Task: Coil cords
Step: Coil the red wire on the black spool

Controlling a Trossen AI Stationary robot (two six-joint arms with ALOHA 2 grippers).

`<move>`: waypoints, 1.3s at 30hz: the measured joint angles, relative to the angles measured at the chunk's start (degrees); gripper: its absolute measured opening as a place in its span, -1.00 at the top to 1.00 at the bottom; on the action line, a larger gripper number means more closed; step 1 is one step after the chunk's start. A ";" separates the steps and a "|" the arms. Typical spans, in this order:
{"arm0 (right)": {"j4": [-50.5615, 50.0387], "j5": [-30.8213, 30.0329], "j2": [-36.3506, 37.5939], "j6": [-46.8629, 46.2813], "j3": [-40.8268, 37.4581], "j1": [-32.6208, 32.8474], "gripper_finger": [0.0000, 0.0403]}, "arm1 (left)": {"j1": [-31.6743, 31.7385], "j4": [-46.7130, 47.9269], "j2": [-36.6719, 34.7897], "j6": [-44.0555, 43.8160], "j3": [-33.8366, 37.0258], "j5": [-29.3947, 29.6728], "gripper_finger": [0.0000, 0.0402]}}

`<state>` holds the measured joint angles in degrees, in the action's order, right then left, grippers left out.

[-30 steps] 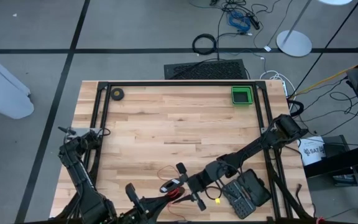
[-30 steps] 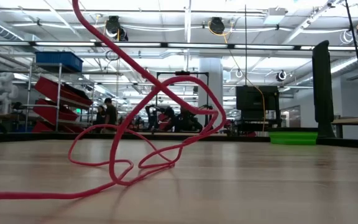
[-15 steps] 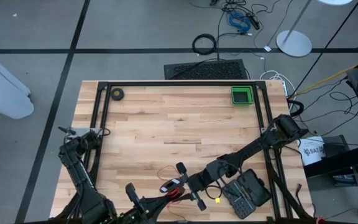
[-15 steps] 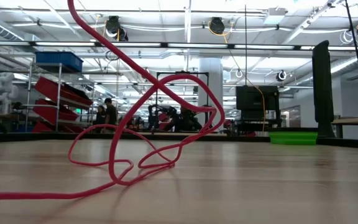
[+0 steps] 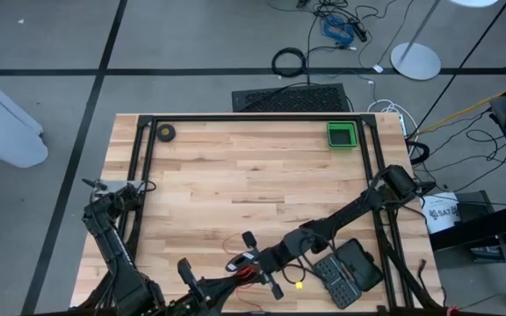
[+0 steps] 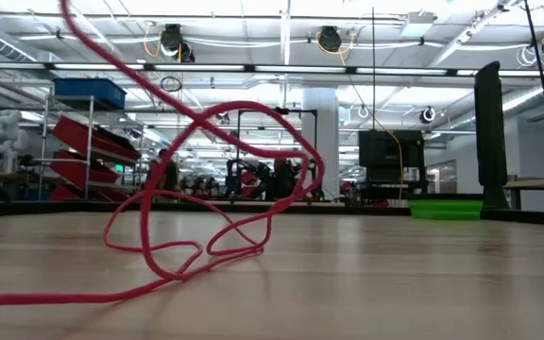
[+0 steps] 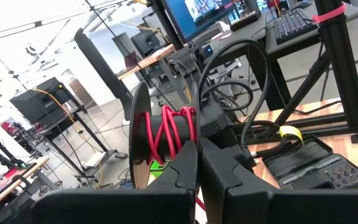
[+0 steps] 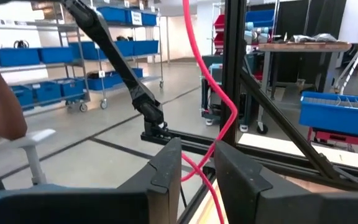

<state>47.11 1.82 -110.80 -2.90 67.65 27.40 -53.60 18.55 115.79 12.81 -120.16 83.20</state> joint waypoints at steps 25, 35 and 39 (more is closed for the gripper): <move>-3.08 -0.48 0.02 1.17 0.69 -0.04 0.94 | 0.00 -0.02 0.00 0.05 0.00 0.00 0.96; -17.53 -4.48 6.06 0.71 0.64 -0.03 1.00 | -1.35 -0.02 0.00 1.08 0.00 0.04 0.96; -29.01 -8.99 11.91 1.10 0.64 1.11 1.00 | -2.12 -0.02 0.00 1.08 0.00 0.09 0.96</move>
<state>18.10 -7.17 -98.90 -1.80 68.29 28.51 -55.73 18.52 115.79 13.89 -120.16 83.29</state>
